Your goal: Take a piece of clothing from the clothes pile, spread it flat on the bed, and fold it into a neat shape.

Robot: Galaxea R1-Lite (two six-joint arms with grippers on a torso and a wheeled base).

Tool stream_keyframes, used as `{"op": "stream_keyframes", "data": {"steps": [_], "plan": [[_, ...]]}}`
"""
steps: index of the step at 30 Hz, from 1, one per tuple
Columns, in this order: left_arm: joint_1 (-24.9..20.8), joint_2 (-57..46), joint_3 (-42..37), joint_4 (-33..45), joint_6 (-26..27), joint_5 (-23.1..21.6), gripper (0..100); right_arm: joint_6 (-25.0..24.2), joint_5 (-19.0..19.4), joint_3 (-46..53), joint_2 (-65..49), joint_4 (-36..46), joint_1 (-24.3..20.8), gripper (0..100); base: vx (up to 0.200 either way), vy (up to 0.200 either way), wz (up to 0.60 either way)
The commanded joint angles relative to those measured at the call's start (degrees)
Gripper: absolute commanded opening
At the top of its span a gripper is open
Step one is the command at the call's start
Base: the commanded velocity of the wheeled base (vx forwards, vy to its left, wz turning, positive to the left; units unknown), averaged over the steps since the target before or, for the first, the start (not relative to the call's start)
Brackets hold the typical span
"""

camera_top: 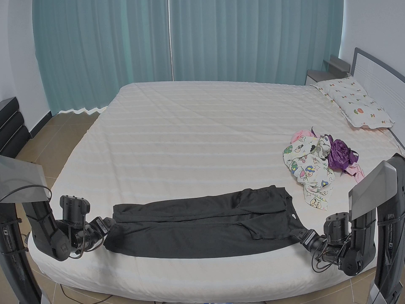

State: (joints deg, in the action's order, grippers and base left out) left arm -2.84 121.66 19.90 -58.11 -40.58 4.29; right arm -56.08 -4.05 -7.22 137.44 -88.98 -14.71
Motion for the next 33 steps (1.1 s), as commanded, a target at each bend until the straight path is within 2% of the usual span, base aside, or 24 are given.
{"op": "stream_keyframes", "data": {"steps": [1,6,7,8,12,21,33], "plan": [[1.7,-0.8,5.7,3.4,7.7,-4.5,100,-0.1,0.0,0.1,0.3,-0.9,-0.5,100,0.0,0.0,0.0],[1.8,3.8,11.0,8.1,17.0,-8.2,100,-0.1,0.0,0.7,0.6,-0.9,-1.5,100,0.0,0.0,0.0],[1.8,3.9,11.1,8.3,17.3,-8.3,100,-0.1,0.0,0.7,0.6,-0.9,-1.5,100,0.0,0.0,0.0],[1.8,5.3,12.7,9.5,20.5,-9.8,100,0.0,0.0,0.8,0.6,-0.9,-1.5,100,0.0,0.0,0.0],[1.8,8.9,16.0,10.3,24.7,-10.2,100,0.0,0.0,0.8,0.7,-0.9,-1.5,100,0.0,0.0,0.0],[1.8,13.3,21.6,10.5,27.4,-9.7,100,0.0,-0.1,0.9,0.8,-0.9,-2.1,100,0.0,0.0,0.0],[2.3,13.2,20.6,10.6,26.8,-9.1,100,0.0,0.0,0.9,0.9,-0.9,-2.0,100,0.0,0.0,0.0]]}}
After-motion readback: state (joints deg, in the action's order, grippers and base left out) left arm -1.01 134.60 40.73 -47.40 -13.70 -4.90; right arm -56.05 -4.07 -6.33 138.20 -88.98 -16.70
